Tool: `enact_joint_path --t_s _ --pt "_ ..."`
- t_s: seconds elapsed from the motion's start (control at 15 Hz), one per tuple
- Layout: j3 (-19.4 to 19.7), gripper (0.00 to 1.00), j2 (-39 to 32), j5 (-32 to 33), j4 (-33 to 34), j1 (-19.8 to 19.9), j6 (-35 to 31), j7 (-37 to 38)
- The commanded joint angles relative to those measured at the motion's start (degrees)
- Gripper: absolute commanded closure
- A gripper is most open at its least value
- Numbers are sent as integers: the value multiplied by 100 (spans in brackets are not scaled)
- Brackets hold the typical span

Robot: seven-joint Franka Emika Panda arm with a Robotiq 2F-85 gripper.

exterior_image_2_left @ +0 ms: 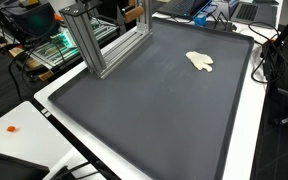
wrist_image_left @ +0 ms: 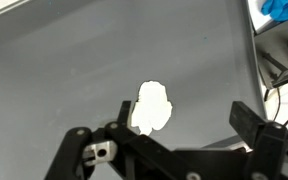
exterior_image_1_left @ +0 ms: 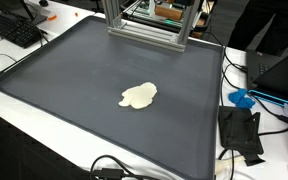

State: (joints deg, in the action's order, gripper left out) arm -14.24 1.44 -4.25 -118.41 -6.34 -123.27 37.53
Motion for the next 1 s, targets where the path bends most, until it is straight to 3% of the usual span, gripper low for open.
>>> enact_joint_path --t_s 0.0,0.47,0.93 --pt "169 0 -471 303 317 -140 -104 347" --pt "412 0 -938 477 573 -289 -288 504" --pt "461 0 -918 367 589 -320 -226 374"
